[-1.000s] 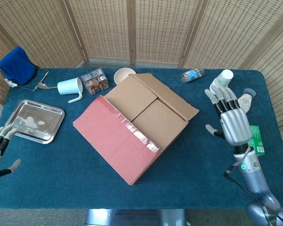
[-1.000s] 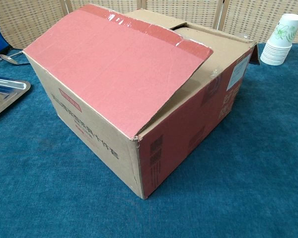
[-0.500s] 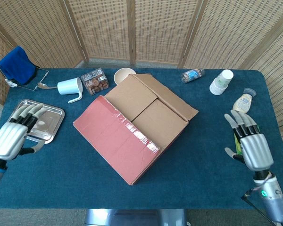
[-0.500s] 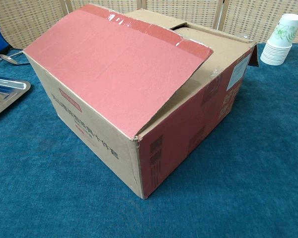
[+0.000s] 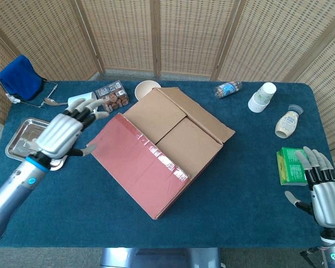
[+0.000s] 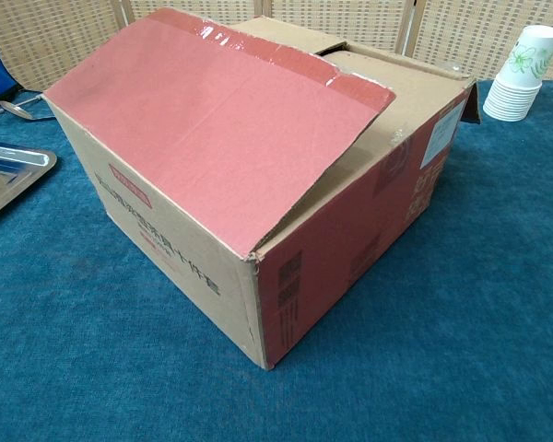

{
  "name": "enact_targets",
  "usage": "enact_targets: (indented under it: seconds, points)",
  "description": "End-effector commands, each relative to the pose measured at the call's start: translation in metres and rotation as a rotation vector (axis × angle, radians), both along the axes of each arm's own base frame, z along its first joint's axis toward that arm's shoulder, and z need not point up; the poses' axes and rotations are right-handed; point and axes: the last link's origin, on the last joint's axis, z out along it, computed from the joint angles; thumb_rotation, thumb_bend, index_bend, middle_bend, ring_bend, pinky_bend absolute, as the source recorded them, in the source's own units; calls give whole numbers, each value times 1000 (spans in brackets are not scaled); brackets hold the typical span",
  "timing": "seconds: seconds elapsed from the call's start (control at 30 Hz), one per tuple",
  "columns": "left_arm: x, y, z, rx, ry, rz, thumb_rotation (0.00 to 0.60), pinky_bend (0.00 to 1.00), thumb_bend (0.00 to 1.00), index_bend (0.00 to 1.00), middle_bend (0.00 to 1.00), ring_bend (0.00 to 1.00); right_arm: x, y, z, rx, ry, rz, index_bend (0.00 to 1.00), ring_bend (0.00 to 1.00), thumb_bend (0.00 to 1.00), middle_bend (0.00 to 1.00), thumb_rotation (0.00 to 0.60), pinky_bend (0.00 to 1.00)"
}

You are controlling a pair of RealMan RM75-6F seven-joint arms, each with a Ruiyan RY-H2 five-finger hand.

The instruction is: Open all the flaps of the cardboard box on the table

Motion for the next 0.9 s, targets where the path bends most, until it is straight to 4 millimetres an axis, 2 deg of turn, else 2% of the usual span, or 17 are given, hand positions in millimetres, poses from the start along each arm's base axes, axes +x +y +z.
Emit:
enact_targets:
  seconds: [0.03, 0.17, 0.2, 0.27, 0.33, 0.43, 0.5, 0.6, 0.7, 0.73, 0.9]
  points:
    - [20, 13, -11, -6, 40, -41, 600, 0, 63, 199, 29, 0, -2, 2, 1, -6, -11, -5, 0, 0, 0, 0, 600, 117]
    - [34, 24, -25, -34, 82, -47, 599, 0, 63, 200, 22, 0, -3, 3, 2, -9, -23, -5, 0, 0, 0, 0, 600, 117]
    - [37, 26, -28, -39, 89, -47, 582, 0, 58, 200, 27, 0, -3, 3, 2, -10, -24, -4, 0, 0, 0, 0, 600, 117]
    - [43, 32, -37, -53, 111, -46, 513, 0, 34, 219, 57, 0, -3, 3, 2, -8, -26, -5, 0, 0, 0, 0, 600, 117]
    - [58, 44, -54, -91, 147, -56, 417, 0, 5, 257, 107, 0, -3, 3, 2, -3, -28, -4, 0, 0, 0, 0, 600, 117]
    - [70, 51, -63, -76, 125, -66, 378, 26, 4, 324, 163, 37, -3, 3, 2, -4, -31, -2, 0, 0, 0, 0, 600, 117]
    - [75, 54, -67, -57, 114, -72, 378, 98, 62, 363, 193, 82, -3, 3, 2, -4, -34, 1, 0, 0, 0, 0, 600, 117]
    - [80, 57, -72, -14, 132, -90, 406, 184, 286, 375, 216, 122, -3, 3, 3, -2, -39, 4, 0, 0, 0, 0, 600, 117]
    - [82, 61, -79, 22, 142, -80, 467, 179, 416, 375, 212, 131, -4, 3, 2, 7, -44, 3, 0, 0, 0, 0, 600, 117]
    - [82, 62, -80, 20, 139, -60, 483, 184, 448, 372, 205, 130, -4, 3, 2, 8, -44, 3, 0, 0, 0, 0, 600, 117]
    - [79, 64, -86, -48, 117, 41, 486, 205, 474, 372, 231, 130, -3, 3, 2, 7, -51, 11, 0, 0, 0, 0, 600, 117]
